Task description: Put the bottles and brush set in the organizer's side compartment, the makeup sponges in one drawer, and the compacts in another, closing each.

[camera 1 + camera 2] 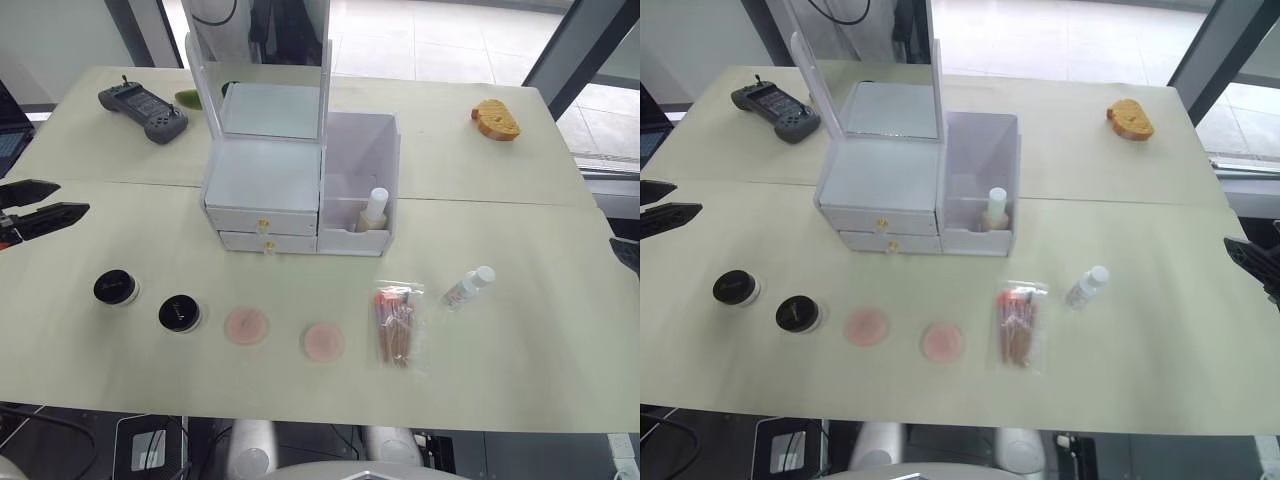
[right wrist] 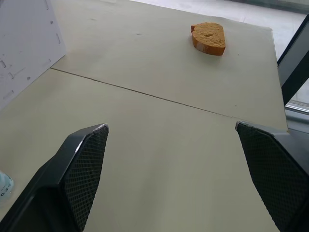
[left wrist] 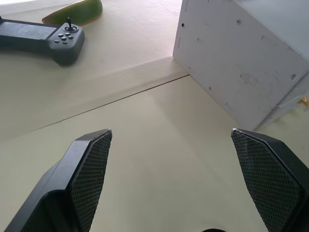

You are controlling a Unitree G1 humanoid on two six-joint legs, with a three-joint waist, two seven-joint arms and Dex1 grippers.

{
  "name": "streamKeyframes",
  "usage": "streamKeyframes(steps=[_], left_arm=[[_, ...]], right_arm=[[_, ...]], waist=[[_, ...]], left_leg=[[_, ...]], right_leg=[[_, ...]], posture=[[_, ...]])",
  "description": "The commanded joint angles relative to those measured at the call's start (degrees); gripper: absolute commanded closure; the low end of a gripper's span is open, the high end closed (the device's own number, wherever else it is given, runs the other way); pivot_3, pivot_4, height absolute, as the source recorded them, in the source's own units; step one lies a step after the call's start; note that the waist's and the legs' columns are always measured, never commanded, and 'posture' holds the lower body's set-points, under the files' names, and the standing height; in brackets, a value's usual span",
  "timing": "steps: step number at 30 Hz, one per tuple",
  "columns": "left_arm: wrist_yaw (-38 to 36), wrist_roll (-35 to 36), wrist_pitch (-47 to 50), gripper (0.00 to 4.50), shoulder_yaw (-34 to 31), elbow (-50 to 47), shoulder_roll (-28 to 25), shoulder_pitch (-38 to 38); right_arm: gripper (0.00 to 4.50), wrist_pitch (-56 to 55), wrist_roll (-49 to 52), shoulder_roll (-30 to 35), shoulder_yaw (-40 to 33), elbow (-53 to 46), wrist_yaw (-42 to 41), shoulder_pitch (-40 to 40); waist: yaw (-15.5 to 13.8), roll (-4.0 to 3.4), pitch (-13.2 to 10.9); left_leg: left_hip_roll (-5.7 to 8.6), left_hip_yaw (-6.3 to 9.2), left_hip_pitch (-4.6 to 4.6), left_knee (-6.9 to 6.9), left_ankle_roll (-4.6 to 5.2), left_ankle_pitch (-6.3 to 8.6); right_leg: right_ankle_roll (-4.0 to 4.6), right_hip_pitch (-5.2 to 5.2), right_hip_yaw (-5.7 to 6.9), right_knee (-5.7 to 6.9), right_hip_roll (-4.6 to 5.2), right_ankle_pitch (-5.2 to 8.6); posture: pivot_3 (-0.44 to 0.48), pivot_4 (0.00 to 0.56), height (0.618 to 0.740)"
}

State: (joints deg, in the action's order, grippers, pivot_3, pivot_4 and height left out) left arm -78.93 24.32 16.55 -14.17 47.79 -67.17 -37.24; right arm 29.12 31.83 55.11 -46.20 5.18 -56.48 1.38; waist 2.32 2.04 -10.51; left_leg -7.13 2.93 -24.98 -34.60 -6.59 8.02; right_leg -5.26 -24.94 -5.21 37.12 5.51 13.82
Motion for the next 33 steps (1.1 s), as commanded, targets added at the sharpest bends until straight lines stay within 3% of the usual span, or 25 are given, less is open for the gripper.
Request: streamKeyframes(steps=[1,4,8,14,19,26,30,33], left_arm=[[-1.47,0.00,1.52,0.21,0.12,-3.71,0.33,-4.17],[-2.66,1.81,7.70,0.21,2.34,-11.83,2.37,-7.76],[-4.10,7.15,21.00,0.21,6.92,-28.92,5.77,-11.18],[-10.10,12.40,28.38,0.21,14.94,-48.06,8.47,-10.95],[-13.16,15.81,30.59,0.21,18.85,-54.98,11.76,-11.25],[-11.36,16.91,32.01,0.21,21.34,-59.68,15.65,-12.39],[-10.17,16.59,32.50,0.21,21.70,-61.08,15.57,-11.54],[-9.66,16.24,32.44,0.21,21.89,-61.68,15.06,-10.93]], right_arm=[[0.02,-0.58,1.82,1.57,-2.76,-3.23,-0.75,-0.26],[0.02,3.05,4.34,2.99,-2.81,-8.69,-0.80,-0.61],[0.02,9.72,8.33,4.77,-3.89,-24.17,-1.27,3.04],[0.02,17.54,14.13,4.66,-7.20,-42.29,0.78,8.55],[0.02,24.18,20.23,2.09,-8.09,-49.94,7.06,11.24],[0.02,22.30,14.42,-5.28,2.26,-52.13,18.09,13.75],[0.02,21.25,14.10,-8.38,6.52,-50.76,20.21,12.70],[0.65,20.40,12.94,-8.77,9.71,-49.36,20.23,12.33]], waist=[[-0.02,0.00,0.00],[-0.03,0.00,0.00],[-0.30,-0.01,-0.01],[0.03,-0.01,0.00],[-0.03,0.03,-0.01],[0.00,0.08,0.01],[0.17,0.07,0.00],[0.18,0.07,0.01]], left_leg=[[0.00,0.00,0.00,0.00,-0.01,0.00],[0.00,0.01,-0.01,-0.01,-0.02,-0.01],[0.00,0.03,-0.01,-0.04,-0.05,-0.03],[0.01,0.06,0.06,-0.06,-0.04,-0.01],[0.01,0.09,0.35,-0.16,-0.02,0.00],[0.02,0.12,0.35,-0.21,-0.01,0.01],[0.02,0.14,0.37,-0.21,-0.01,0.01],[0.02,0.14,0.39,-0.19,-0.01,0.01]], right_leg=[[-0.03,0.01,0.01,0.00,0.00,-0.02],[-0.15,0.04,0.00,0.00,0.00,-0.08],[-0.18,0.09,0.01,0.02,0.01,-0.10],[-0.25,0.22,0.00,-0.02,0.00,-0.04],[0.11,0.60,0.03,-0.07,0.02,0.16],[0.12,0.64,0.02,-0.10,0.02,0.17],[0.13,0.63,0.02,-0.09,0.01,0.17],[0.14,0.64,0.02,-0.08,0.01,0.17]], posture=[[0.000,0.150,0.715],[0.000,0.150,0.715],[0.000,0.150,0.715],[0.000,0.150,0.715],[0.000,0.150,0.715],[0.000,0.150,0.715],[0.000,0.150,0.715],[0.000,0.150,0.715]])
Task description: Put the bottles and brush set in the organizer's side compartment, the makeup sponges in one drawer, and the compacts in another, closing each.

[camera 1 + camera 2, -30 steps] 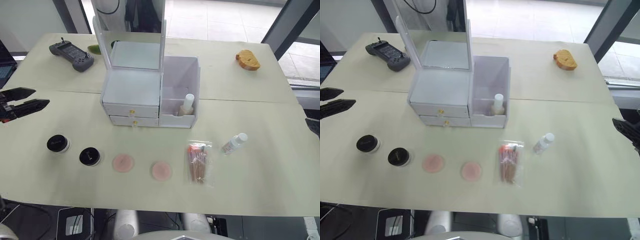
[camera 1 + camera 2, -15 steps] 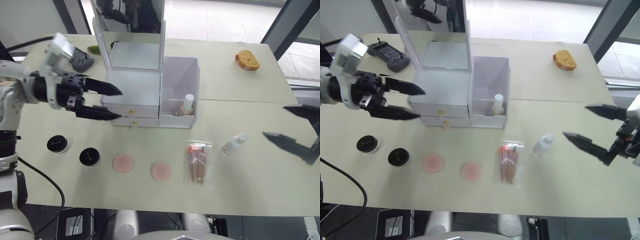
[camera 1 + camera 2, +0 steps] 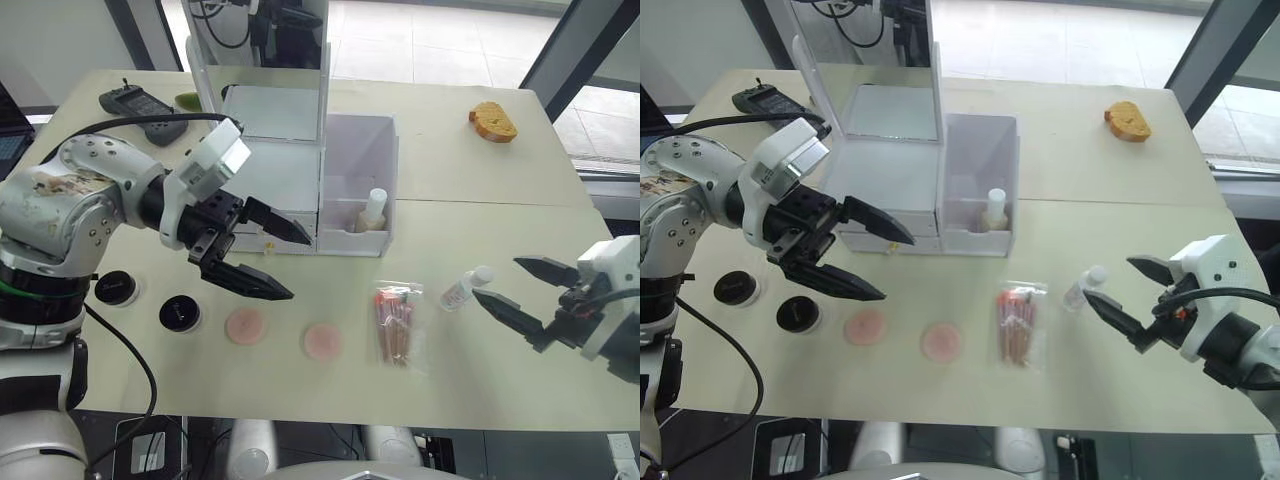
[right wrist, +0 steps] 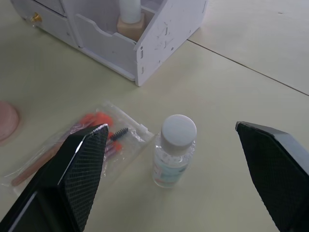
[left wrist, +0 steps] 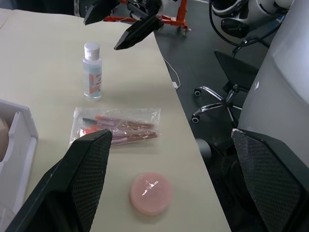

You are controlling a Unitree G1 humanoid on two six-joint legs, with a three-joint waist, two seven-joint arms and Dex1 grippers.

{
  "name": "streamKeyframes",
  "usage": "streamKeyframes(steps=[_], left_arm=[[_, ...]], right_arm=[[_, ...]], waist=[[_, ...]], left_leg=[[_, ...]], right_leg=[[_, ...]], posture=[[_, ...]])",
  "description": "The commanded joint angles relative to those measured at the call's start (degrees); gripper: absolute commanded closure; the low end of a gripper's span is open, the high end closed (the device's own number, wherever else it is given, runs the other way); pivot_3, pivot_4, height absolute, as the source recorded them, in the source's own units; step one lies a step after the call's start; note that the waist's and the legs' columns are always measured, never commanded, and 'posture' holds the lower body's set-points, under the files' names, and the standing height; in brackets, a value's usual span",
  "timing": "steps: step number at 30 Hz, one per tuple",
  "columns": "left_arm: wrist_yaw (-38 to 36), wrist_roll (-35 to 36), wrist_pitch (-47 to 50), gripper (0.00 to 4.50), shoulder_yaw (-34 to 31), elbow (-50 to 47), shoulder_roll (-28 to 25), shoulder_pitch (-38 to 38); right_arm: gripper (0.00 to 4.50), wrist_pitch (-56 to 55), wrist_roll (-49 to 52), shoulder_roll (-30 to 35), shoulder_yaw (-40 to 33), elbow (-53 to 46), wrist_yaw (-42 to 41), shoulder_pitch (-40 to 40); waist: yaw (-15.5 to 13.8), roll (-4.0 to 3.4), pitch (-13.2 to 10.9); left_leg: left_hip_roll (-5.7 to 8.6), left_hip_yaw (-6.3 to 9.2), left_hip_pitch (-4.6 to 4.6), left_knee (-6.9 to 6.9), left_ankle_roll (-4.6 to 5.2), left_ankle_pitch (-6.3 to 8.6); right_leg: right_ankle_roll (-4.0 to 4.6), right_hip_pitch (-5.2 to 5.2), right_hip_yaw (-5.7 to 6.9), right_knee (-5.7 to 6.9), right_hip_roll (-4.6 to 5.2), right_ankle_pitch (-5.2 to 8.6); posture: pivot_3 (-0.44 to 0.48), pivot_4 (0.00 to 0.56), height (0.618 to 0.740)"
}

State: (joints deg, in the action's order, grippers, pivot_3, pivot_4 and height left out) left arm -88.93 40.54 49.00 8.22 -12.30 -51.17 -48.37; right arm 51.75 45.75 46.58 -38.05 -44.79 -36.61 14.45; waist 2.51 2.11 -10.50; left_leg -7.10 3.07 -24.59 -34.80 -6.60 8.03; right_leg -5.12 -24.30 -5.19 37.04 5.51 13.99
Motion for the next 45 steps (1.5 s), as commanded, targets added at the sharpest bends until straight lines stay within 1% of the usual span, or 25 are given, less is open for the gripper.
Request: streamKeyframes(steps=[1,2,3,10,14,17,21,22,25,29,33,36,39,41,43,45], left_arm=[[0.71,0.12,0.25,0.21,-0.58,-1.67,-0.99,0.20],[1.00,0.16,0.34,0.21,-0.64,-1.76,-1.02,0.21],[1.21,0.25,0.42,0.21,-0.70,-1.91,-1.11,0.22],[2.49,1.13,1.45,0.21,-1.19,-2.86,-1.53,0.20],[3.14,1.16,1.60,0.21,-1.31,-3.28,-1.47,0.22],[3.47,1.30,1.79,0.21,-1.33,-3.48,-1.46,0.15],[3.99,1.47,2.21,0.21,-1.32,-3.74,-1.31,-0.10],[4.08,1.47,2.29,0.21,-1.32,-3.80,-1.29,-0.12],[4.26,1.41,2.31,0.21,-1.41,-3.79,-1.42,-0.06],[4.12,1.37,2.14,0.21,-1.86,-3.57,-2.15,0.77],[4.05,0.23,1.23,0.21,-2.63,-1.78,-3.73,1.88],[3.97,-0.80,-0.01,0.21,-3.27,-0.45,-5.47,3.32],[4.24,-1.13,-0.83,0.21,-4.85,1.26,-7.16,4.90],[5.19,-0.64,-0.74,0.21,-7.17,2.83,-7.90,5.88],[6.75,-0.81,-1.68,0.21,-9.94,4.23,-8.32,7.02],[9.35,0.13,-0.75,0.21,-12.94,4.93,-7.92,7.01]], right_arm=[[0.90,-3.14,-2.32,-0.01,2.79,1.23,0.37,-0.77],[1.30,-4.08,-3.66,0.28,3.78,1.72,0.37,-0.65],[1.30,-5.27,-5.24,0.49,4.81,2.32,0.47,-0.67],[1.30,-7.92,-7.77,0.48,7.12,5.03,-0.16,-1.79],[1.30,-8.22,-7.61,-0.01,7.71,6.19,-0.39,-2.57],[1.94,-7.77,-6.43,-0.86,7.79,6.86,-0.39,-3.26],[3.32,-8.19,-7.78,-0.47,9.46,7.15,-0.94,-3.38],[3.60,-8.55,-8.55,-0.23,10.02,7.21,-1.06,-3.22],[3.61,-8.86,-8.32,-0.21,10.53,7.31,-1.11,-3.95],[3.61,-8.79,-7.34,0.55,8.97,6.99,-2.34,-5.10],[3.61,-3.62,2.84,3.32,4.80,6.57,-2.02,-13.17],[3.61,0.92,12.55,7.05,5.32,7.35,-0.11,-22.68],[3.61,4.15,20.32,8.59,10.41,9.03,3.49,-33.42],[3.61,5.83,23.03,7.75,15.32,11.01,6.47,-41.47],[3.61,7.02,21.36,5.97,21.35,13.32,9.07,-48.50],[3.61,7.44,18.87,3.44,26.11,15.20,11.26,-53.14]], waist=[[-0.06,0.00,0.00],[-0.11,0.00,0.00],[-0.16,0.00,0.00],[-0.14,0.00,0.00],[-0.18,0.00,0.00],[-0.20,0.00,0.00],[-0.14,0.00,0.00],[-0.13,0.00,0.00],[-0.13,0.00,0.00],[-0.10,0.00,0.00],[0.14,-0.01,-0.01],[0.22,-0.03,-0.02],[0.08,-0.02,-0.02],[0.11,-0.02,-0.02],[0.12,-0.02,-0.02],[0.09,-0.02,-0.02]], left_leg=[[0.00,0.00,0.00,0.00,0.00,0.00],[0.00,0.00,-0.01,0.00,0.00,0.00],[0.00,0.00,-0.01,-0.01,0.00,0.00],[0.00,0.00,-0.01,-0.01,0.00,0.00],[0.00,0.00,-0.01,-0.01,0.00,0.00],[0.00,0.00,-0.02,-0.01,0.00,0.00],[0.00,0.00,-0.02,-0.01,0.00,0.00],[0.00,0.00,-0.01,-0.01,0.00,0.00],[0.00,0.00,0.01,-0.01,0.00,0.00],[0.00,0.00,0.00,-0.01,0.00,0.00],[0.00,-0.02,0.00,-0.01,0.00,0.00],[0.00,-0.02,0.09,0.05,0.00,0.00],[-0.01,-0.01,0.13,0.10,0.01,0.00],[-0.01,-0.01,0.11,0.09,0.00,0.00],[-0.01,-0.02,0.08,0.09,0.01,0.00],[-0.01,-0.02,0.05,0.09,0.01,0.00]], right_leg=[[0.00,0.01,0.01,0.00,0.00,0.00],[0.00,0.01,0.01,0.00,0.00,0.00],[0.00,0.01,0.00,-0.01,0.00,0.00],[0.00,0.00,0.01,-0.01,0.00,0.00],[0.00,0.00,0.01,-0.01,0.00,0.00],[0.00,0.01,0.01,-0.01,0.00,0.00],[0.00,0.01,0.01,-0.01,0.00,0.00],[0.00,0.01,0.01,-0.01,0.00,0.00],[0.00,0.02,0.02,-0.01,0.00,0.00],[0.00,0.02,0.01,-0.01,0.00,0.00],[0.01,-0.01,-0.02,0.00,0.00,-0.01],[0.02,0.02,-0.02,0.02,-0.01,-0.01],[0.03,0.03,-0.01,0.02,-0.01,-0.01],[0.04,0.02,-0.01,-0.01,-0.01,-0.01],[0.04,-0.02,-0.01,-0.01,-0.01,-0.01],[0.05,-0.06,-0.01,0.00,-0.01,-0.01]], posture=[[0.000,0.150,0.715],[0.000,0.150,0.715],[0.000,0.150,0.715],[0.000,0.150,0.715],[0.000,0.150,0.715],[0.000,0.150,0.715],[0.000,0.150,0.715],[0.000,0.150,0.715],[0.000,0.150,0.715],[0.000,0.150,0.715],[0.000,0.150,0.715],[0.000,0.150,0.715],[0.000,0.150,0.715],[0.000,0.150,0.715],[0.000,0.150,0.715],[0.000,0.150,0.715]])
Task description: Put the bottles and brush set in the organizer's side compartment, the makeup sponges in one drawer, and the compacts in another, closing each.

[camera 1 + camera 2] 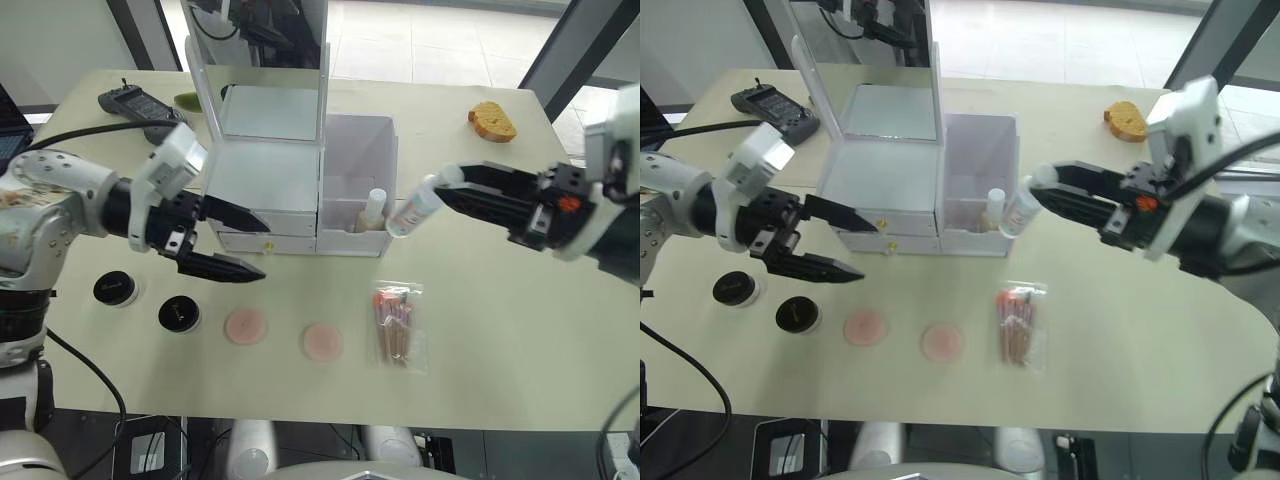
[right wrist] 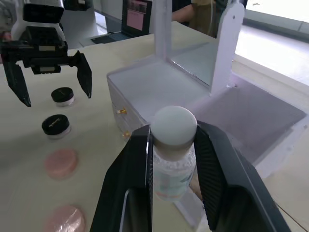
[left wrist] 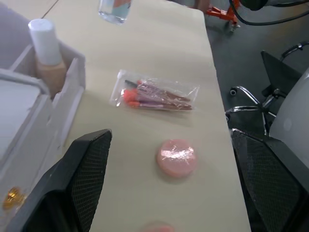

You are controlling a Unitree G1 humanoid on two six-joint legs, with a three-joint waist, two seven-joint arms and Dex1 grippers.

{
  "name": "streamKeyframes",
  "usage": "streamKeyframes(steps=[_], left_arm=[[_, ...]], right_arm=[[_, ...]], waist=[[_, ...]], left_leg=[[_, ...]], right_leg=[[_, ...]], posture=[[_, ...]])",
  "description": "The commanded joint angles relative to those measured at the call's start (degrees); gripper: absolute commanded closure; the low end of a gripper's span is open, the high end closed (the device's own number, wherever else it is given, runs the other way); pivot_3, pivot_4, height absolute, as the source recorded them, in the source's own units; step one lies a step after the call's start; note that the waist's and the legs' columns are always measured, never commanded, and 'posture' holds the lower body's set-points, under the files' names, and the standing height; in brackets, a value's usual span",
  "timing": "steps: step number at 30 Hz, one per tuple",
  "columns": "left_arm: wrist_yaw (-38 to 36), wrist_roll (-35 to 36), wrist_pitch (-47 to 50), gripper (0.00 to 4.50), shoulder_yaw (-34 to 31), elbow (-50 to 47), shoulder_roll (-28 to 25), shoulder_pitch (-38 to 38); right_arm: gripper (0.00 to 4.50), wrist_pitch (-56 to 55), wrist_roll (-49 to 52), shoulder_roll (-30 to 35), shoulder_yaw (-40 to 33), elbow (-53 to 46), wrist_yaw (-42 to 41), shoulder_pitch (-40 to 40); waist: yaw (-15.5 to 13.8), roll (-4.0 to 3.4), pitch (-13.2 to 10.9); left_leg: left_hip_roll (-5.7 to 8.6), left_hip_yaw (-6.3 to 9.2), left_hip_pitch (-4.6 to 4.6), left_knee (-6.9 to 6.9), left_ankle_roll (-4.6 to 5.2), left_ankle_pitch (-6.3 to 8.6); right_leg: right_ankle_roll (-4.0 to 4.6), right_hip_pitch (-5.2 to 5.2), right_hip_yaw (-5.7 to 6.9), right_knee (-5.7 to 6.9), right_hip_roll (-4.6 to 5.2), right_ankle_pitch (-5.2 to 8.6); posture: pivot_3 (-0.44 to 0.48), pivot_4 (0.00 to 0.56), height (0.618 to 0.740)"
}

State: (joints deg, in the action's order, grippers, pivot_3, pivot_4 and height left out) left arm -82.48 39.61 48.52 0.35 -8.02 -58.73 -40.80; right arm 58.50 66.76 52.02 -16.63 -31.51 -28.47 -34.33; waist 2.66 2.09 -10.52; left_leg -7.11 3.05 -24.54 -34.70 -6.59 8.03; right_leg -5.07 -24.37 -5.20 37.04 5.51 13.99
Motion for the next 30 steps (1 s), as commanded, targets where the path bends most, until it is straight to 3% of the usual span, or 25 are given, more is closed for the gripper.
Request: streamKeyframes(steps=[1,10,23,30], left_arm=[[4.28,2.08,0.76,0.21,-6.82,0.60,-0.15,-0.71],[8.86,5.48,2.82,0.21,-12.32,-6.40,-1.37,5.89],[10.43,8.53,2.63,0.21,-14.38,-10.45,-2.77,10.19],[9.97,8.66,1.96,0.21,-13.84,-10.36,-3.00,10.55]], right_arm=[[3.61,0.51,-3.55,-3.61,7.03,2.74,3.79,-6.16],[3.61,-7.42,-20.57,-10.78,19.34,11.90,-0.67,-9.27],[3.61,-15.35,-36.67,-17.36,27.25,23.95,-8.99,-11.86],[3.61,-14.19,-40.12,-18.83,28.03,25.98,-11.72,-12.97]], waist=[[-0.07,0.00,0.00],[-0.61,0.00,0.00],[-0.21,-0.01,-0.01],[-0.26,-0.01,-0.01]], left_leg=[[0.00,0.01,-0.03,0.01,0.00,0.00],[-0.01,0.01,-0.23,0.00,0.00,0.00],[-0.01,0.02,-0.19,0.03,0.00,0.00],[-0.01,0.01,-0.21,0.03,0.00,0.00]], right_leg=[[0.00,-0.02,0.00,0.00,0.00,0.00],[-0.26,-0.19,0.06,0.04,0.00,-0.14],[-0.34,-0.20,0.05,0.07,-0.02,-0.19],[-0.35,-0.20,0.05,0.06,-0.02,-0.20]], posture=[[0.000,0.150,0.715],[0.000,0.150,0.715],[0.000,0.150,0.715],[0.000,0.150,0.715]])
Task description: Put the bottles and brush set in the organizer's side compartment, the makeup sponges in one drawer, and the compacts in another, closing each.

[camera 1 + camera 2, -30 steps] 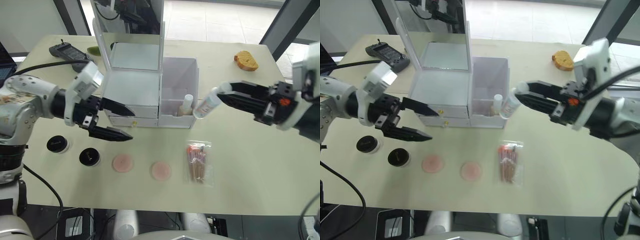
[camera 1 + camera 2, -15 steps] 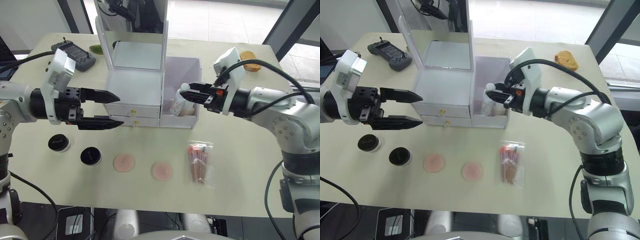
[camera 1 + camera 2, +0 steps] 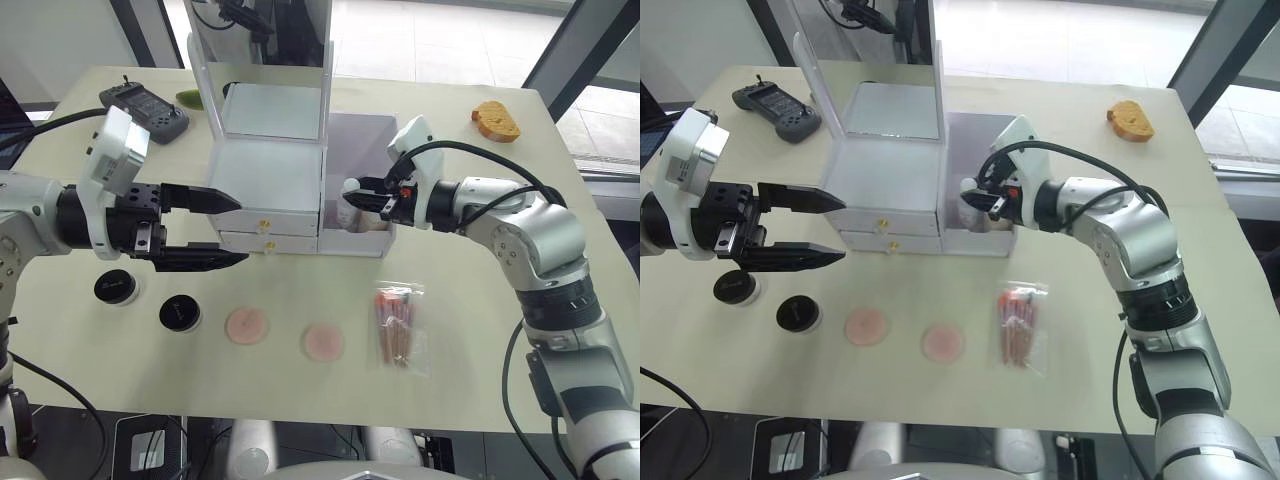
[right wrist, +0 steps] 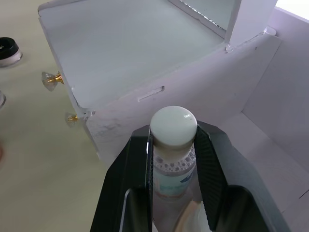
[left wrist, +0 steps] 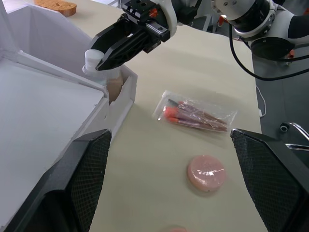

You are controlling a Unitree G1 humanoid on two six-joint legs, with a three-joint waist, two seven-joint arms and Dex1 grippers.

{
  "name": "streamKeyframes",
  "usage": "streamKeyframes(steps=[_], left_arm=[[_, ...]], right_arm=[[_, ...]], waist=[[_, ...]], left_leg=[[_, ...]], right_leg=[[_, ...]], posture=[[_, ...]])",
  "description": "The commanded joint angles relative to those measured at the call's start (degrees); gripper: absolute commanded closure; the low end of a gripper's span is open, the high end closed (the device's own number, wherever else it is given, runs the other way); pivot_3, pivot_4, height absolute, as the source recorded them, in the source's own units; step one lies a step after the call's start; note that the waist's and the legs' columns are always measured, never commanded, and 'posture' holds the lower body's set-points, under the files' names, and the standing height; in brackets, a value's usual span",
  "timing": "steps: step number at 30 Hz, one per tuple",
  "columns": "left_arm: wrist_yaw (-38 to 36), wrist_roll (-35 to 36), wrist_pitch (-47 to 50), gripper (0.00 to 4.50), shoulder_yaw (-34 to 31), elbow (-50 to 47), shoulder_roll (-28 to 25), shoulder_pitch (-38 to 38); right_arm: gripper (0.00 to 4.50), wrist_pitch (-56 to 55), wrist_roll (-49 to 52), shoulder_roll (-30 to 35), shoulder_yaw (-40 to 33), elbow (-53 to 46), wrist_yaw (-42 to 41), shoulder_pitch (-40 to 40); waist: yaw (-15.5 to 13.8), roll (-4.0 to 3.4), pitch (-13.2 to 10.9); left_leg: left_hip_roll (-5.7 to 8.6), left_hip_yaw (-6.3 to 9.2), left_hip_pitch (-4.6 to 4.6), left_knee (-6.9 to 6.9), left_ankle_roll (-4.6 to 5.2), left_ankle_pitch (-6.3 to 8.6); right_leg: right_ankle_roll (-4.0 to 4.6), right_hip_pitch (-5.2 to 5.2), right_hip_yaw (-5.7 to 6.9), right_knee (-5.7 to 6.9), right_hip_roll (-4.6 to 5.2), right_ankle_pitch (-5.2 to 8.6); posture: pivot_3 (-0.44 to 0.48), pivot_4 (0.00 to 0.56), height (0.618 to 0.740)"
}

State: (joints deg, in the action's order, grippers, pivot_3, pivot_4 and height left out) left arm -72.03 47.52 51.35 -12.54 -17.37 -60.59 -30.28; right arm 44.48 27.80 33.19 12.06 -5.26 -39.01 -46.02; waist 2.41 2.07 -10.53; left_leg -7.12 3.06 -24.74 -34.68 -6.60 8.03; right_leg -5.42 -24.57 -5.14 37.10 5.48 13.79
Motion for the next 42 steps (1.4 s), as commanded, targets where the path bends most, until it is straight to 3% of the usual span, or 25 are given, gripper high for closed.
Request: streamKeyframes(steps=[1,11,18,23,26,29,33,38,42], left_arm=[[-0.50,0.60,-1.02,0.21,-0.89,-0.88,-1.11,0.05],[-2.91,-0.96,-3.02,0.21,-1.63,4.62,-2.45,0.43],[-8.58,-6.39,-9.17,0.21,-4.27,22.72,-8.06,1.21],[-9.58,-10.98,-16.48,0.21,-7.75,47.93,-9.85,-2.14],[-10.11,-17.21,-27.57,0.21,-7.13,63.03,-11.33,-1.99],[-8.66,-21.17,-32.92,0.21,-6.34,71.26,-11.35,-3.08],[-8.56,-23.93,-36.30,0.21,-6.07,76.91,-10.50,-4.62],[-11.36,-24.93,-35.76,0.21,-5.26,75.89,-9.16,-10.72],[-17.52,-21.10,-23.59,0.21,-2.06,60.79,-8.20,-13.36]], right_arm=[[3.26,-0.01,-1.43,-0.11,-0.84,-0.12,-1.42,-1.41],[0.03,3.62,1.39,-0.87,-6.02,-2.56,-3.59,-3.14],[0.03,5.23,10.47,7.33,-20.88,-4.69,-9.51,-1.05],[0.03,2.77,10.86,20.15,-34.76,-2.41,-17.11,13.91],[0.03,-0.04,9.18,24.43,-44.54,-0.92,-21.54,27.19],[0.03,-0.21,6.79,27.27,-49.52,1.82,-23.29,37.20],[0.03,-4.96,4.67,26.56,-53.06,5.03,-23.34,43.42],[0.03,-4.03,6.91,27.03,-54.33,4.13,-23.52,43.82],[0.03,0.01,11.00,28.08,-54.12,-1.68,-24.08,43.01]], waist=[[-0.01,0.00,0.00],[0.04,-0.01,-0.01],[-0.49,-0.07,-0.04],[-1.70,-0.05,-0.03],[-1.71,-0.05,-0.03],[-1.58,-0.08,-0.02],[-1.11,-0.05,0.00],[-1.07,-0.04,0.01],[-1.22,-0.04,0.00]], left_leg=[[0.00,0.00,0.00,0.00,0.00,0.00],[0.00,0.00,0.01,0.01,0.00,0.00],[0.00,-0.02,-0.01,0.11,0.00,0.00],[0.00,-0.08,-0.01,0.20,0.00,0.00],[0.00,-0.12,-0.01,0.34,0.00,0.00],[-0.01,-0.16,0.10,0.42,-0.01,-0.01],[-0.01,-0.15,0.13,0.37,-0.07,-0.05],[-0.01,-0.13,0.16,0.38,-0.10,-0.07],[0.00,-0.11,0.10,0.38,-0.11,-0.07]], right_leg=[[0.00,0.00,0.00,0.00,0.00,0.00],[0.01,0.00,0.01,0.01,0.00,0.00],[0.05,-0.09,0.01,-0.01,0.01,0.03],[0.36,-0.13,0.01,-0.07,0.02,0.23],[0.35,-0.27,0.00,-0.02,0.02,0.22],[0.26,-0.25,-0.01,0.02,0.03,0.17],[0.51,-0.26,-0.04,0.04,0.02,0.23],[0.50,-0.23,-0.04,0.06,0.02,0.21],[0.15,-0.22,-0.03,0.05,0.01,0.03]], posture=[[0.000,0.150,0.715],[0.000,0.150,0.715],[0.000,0.150,0.715],[0.000,0.150,0.715],[0.000,0.150,0.715],[0.000,0.150,0.715],[0.000,0.150,0.715],[0.000,0.150,0.715],[0.000,0.150,0.715]])
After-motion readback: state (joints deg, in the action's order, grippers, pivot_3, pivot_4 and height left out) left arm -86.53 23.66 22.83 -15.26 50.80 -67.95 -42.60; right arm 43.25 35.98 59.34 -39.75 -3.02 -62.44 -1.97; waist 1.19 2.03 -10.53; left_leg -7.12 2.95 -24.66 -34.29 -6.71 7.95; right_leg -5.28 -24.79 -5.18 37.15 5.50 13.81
